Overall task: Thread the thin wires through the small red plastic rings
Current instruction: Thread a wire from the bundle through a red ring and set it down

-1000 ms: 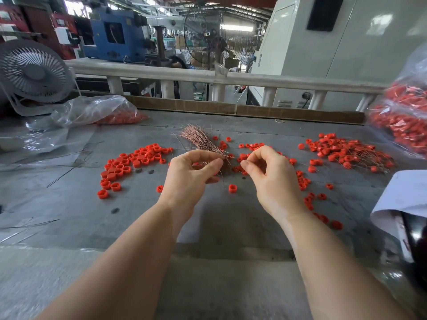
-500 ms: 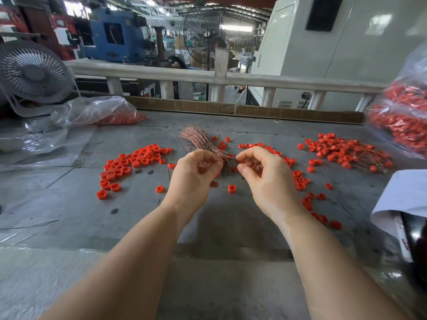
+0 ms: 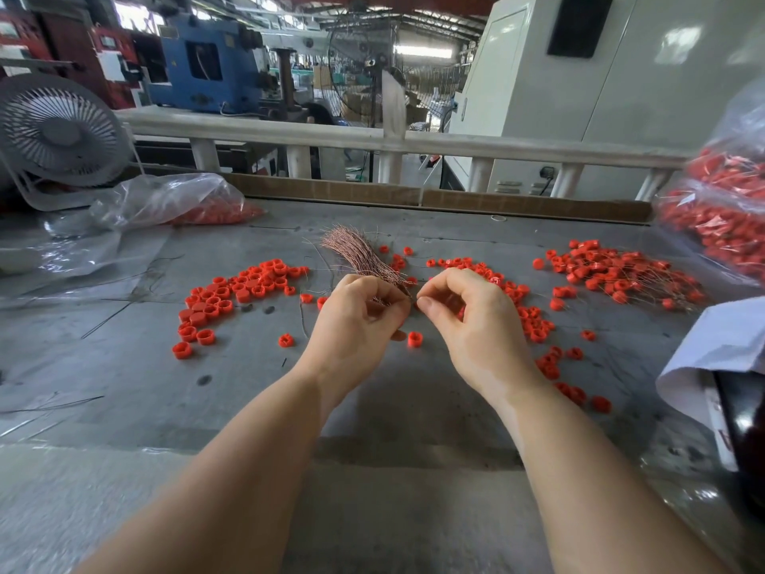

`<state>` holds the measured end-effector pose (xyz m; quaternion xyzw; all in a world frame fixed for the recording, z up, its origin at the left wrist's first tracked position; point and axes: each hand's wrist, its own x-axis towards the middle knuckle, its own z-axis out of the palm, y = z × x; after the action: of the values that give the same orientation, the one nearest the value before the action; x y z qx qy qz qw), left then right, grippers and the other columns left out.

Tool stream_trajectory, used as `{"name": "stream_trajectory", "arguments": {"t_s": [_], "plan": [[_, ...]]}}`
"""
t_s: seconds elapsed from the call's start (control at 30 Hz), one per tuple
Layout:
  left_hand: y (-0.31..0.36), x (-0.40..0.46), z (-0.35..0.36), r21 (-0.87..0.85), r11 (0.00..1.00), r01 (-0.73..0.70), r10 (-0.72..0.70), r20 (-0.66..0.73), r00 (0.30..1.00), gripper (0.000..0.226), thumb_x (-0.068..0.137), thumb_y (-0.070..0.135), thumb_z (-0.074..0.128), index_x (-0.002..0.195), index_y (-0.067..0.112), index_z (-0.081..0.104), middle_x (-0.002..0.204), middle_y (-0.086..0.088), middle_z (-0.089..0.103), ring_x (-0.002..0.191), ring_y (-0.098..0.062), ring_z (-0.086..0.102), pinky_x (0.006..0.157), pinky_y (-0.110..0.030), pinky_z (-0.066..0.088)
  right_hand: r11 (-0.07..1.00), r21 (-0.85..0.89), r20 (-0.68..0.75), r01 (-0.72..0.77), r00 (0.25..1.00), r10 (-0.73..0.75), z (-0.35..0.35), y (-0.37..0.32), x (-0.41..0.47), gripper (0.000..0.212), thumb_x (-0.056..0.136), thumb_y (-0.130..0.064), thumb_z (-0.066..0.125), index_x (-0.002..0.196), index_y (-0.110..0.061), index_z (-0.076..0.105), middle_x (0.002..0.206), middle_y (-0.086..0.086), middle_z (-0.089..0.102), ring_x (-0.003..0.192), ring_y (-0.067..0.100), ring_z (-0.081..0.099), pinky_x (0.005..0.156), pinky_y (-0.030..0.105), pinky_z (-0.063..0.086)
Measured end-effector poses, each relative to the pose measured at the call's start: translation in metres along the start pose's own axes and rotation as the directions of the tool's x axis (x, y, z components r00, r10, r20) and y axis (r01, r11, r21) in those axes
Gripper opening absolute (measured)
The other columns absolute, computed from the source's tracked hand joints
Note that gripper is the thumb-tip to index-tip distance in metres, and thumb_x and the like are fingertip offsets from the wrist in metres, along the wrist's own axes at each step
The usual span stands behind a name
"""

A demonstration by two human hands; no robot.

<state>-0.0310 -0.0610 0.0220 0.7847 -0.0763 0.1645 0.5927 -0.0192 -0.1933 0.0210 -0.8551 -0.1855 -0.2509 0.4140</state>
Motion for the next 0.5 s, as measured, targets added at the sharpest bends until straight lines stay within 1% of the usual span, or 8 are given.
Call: {"name": "stream_trajectory", "arguments": {"t_s": [0.07,0.17,0.23,0.43,0.5], "plan": [[0.0006,-0.0003,0.0,0.012,1.0,0.0,0.0,0.008,1.0,0.019,0.086,0.004,0.062,0.073,0.018,0.06,0.095,-0.001,0.051,0.061,-0.008,0.062,0.055,-0.007,0.045,1.0,-0.002,0.023,-0.001,1.0,0.001,-0.0004,-0.0008,-0.0005,0.009,0.085,-0.009,0.064,0.079,-0.016,0.064,0.077,-0.003,0.061,0.068,0.006,0.05,0.065,0.014,0.039],[0.0014,-0.001,0.0005,0.032,0.999,-0.015,0.014,0.016,1.0,0.021,0.085,0.001,0.061,0.072,0.017,0.06,0.092,0.004,0.05,0.062,-0.009,0.061,0.054,-0.006,0.043,1.0,0.025,0.069,-0.004,0.998,0.002,-0.0008,-0.0032,-0.0011,0.009,0.085,-0.007,0.063,0.082,-0.015,0.066,0.075,-0.007,0.061,0.068,0.004,0.051,0.066,0.018,0.041],[0.0013,-0.0012,0.0006,0.055,0.998,-0.024,0.023,0.015,1.0,0.024,0.085,0.0,0.06,0.07,0.019,0.059,0.091,0.005,0.049,0.062,-0.009,0.06,0.054,-0.006,0.043,1.0,0.026,0.084,-0.006,0.996,0.004,-0.0007,-0.0042,-0.001,0.009,0.086,-0.006,0.062,0.082,-0.014,0.065,0.075,-0.005,0.061,0.071,0.009,0.053,0.069,0.022,0.042],[-0.0007,-0.0007,0.0,0.128,0.991,-0.048,0.047,0.009,0.999,0.013,0.085,0.0,0.06,0.077,0.01,0.062,0.091,0.007,0.048,0.063,-0.01,0.059,0.057,-0.006,0.044,1.0,-0.015,0.074,0.004,0.997,-0.002,0.0007,-0.0052,-0.0015,0.007,0.085,-0.005,0.063,0.084,-0.011,0.066,0.078,-0.001,0.062,0.078,0.016,0.056,0.073,0.027,0.045],[-0.0005,-0.0008,0.0,0.128,0.99,-0.052,0.052,0.006,0.999,0.012,0.085,0.001,0.06,0.078,0.01,0.063,0.092,0.007,0.048,0.063,-0.01,0.059,0.057,-0.006,0.044,1.0,-0.016,0.071,0.009,0.997,-0.008,0.0006,-0.0051,-0.0014,0.006,0.085,-0.005,0.063,0.083,-0.011,0.066,0.078,-0.002,0.062,0.077,0.016,0.056,0.072,0.028,0.045]]}}
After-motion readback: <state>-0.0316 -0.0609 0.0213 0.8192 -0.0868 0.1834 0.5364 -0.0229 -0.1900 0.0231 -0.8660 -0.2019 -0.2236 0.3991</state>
